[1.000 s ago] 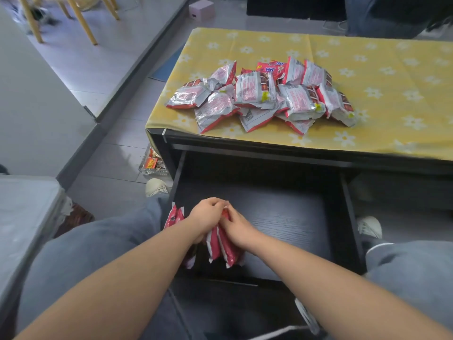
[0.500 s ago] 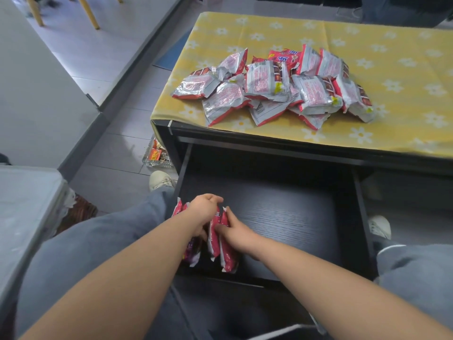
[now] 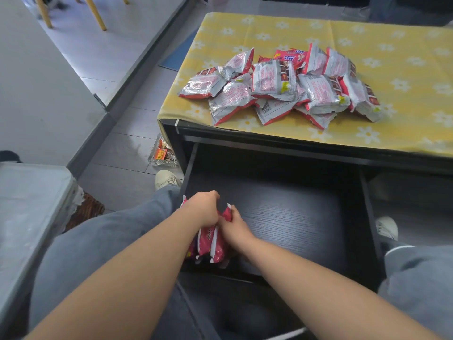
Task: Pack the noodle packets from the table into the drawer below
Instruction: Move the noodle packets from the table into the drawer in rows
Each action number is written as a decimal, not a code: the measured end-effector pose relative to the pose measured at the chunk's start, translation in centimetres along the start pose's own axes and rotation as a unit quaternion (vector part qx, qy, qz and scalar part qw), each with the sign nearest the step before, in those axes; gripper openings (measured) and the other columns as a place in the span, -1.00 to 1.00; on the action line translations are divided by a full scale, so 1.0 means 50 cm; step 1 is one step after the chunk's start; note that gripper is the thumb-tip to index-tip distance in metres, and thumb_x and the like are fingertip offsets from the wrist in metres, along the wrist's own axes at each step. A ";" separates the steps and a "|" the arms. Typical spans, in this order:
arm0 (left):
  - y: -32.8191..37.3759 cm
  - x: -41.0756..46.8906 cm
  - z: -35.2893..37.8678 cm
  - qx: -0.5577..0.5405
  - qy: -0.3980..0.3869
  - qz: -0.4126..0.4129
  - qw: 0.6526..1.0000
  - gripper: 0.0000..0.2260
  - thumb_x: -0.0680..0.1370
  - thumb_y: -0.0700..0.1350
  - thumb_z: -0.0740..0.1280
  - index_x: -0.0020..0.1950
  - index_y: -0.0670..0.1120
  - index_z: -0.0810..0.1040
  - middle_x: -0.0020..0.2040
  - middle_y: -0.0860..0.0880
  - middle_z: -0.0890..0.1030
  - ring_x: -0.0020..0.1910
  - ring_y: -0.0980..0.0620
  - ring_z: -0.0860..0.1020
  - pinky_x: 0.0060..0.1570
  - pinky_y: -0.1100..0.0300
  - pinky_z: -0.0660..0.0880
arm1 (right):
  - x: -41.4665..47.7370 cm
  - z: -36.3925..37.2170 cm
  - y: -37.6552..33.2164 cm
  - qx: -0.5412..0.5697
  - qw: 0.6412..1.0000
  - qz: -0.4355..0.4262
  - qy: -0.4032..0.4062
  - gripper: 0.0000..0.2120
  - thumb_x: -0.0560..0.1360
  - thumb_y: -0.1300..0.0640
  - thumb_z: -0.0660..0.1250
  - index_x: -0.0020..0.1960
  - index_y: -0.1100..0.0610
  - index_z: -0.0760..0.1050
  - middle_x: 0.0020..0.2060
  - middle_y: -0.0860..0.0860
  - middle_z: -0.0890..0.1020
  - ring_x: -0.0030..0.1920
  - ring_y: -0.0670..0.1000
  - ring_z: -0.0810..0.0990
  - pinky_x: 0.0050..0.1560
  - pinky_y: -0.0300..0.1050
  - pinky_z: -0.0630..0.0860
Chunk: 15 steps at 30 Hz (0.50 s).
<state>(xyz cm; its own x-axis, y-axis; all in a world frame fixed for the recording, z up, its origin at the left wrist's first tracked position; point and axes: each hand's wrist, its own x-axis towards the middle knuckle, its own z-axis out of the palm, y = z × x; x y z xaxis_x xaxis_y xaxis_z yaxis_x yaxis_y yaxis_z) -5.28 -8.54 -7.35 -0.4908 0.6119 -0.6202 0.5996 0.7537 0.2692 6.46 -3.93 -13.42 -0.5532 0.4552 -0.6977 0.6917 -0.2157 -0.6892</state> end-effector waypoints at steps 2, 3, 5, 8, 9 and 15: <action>0.000 -0.005 0.002 0.033 -0.026 0.016 0.999 -0.40 0.57 -0.19 0.32 0.61 -0.05 0.28 0.38 -0.14 0.56 0.28 -0.14 0.59 0.14 0.10 0.56 | 0.002 -0.010 0.001 0.001 1.000 0.004 0.007 -0.26 0.60 -0.20 0.24 0.69 -0.14 0.00 0.40 0.07 0.56 0.33 0.16 0.60 0.40 0.18 0.50; 0.002 -0.007 0.004 0.054 -0.033 0.024 0.998 -0.40 0.57 -0.18 0.33 0.60 -0.06 0.27 0.39 -0.15 0.56 0.30 -0.15 0.58 0.18 0.07 0.56 | 0.001 -0.014 -0.001 0.002 1.000 0.011 -0.008 -0.22 0.60 -0.23 0.24 0.70 -0.16 -0.06 0.43 0.08 0.55 0.34 0.17 0.59 0.41 0.18 0.49; 0.010 -0.010 0.008 0.111 -0.047 0.040 0.992 -0.46 0.55 -0.18 0.36 0.52 -0.11 0.33 0.36 -0.17 0.57 0.32 -0.18 0.56 0.20 0.06 0.53 | -0.010 -0.017 -0.005 0.004 0.998 0.025 -0.059 -0.16 0.60 -0.27 0.25 0.69 -0.22 -0.20 0.48 0.08 0.51 0.35 0.18 0.59 0.39 0.18 0.52; 0.019 -0.015 0.009 0.169 -0.101 0.043 0.979 -0.36 0.46 -0.19 0.51 0.47 -0.11 0.31 0.31 -0.16 0.56 0.28 -0.19 0.58 0.11 0.03 0.51 | -0.028 -0.014 -0.005 -0.002 0.992 0.024 -0.127 -0.15 0.64 -0.12 0.28 0.64 -0.32 -0.29 0.37 0.14 0.59 0.20 0.23 0.69 0.11 0.17 0.68; 0.018 -0.015 0.009 0.180 -0.119 0.044 0.975 -0.29 0.43 -0.19 0.54 0.50 -0.09 0.28 0.31 -0.15 0.55 0.28 -0.19 0.58 0.09 0.02 0.52 | -0.032 -0.014 -0.004 0.001 0.990 0.025 -0.140 -0.12 0.64 -0.07 0.29 0.62 -0.34 -0.33 0.38 0.17 0.57 0.17 0.26 0.70 0.05 0.20 0.69; 0.000 -0.008 0.006 0.160 -0.114 0.042 0.980 -0.21 0.46 -0.18 0.47 0.62 -0.01 0.19 0.42 -0.15 0.48 0.37 -0.21 0.52 0.24 -0.05 0.56 | -0.035 -0.008 -0.009 0.058 0.986 0.063 -0.141 -0.08 0.60 0.02 0.30 0.63 -0.37 -0.29 0.49 0.10 0.44 0.26 0.28 0.63 0.15 0.42 0.62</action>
<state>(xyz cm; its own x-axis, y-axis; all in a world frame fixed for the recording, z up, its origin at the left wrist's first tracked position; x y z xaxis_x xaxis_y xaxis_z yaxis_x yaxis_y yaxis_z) -4.92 -8.86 -7.34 -0.2993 0.5717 -0.7640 0.8169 0.5672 0.1044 7.30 -4.31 -11.82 -0.5850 0.1630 -0.7945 0.7148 -0.3591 -0.6001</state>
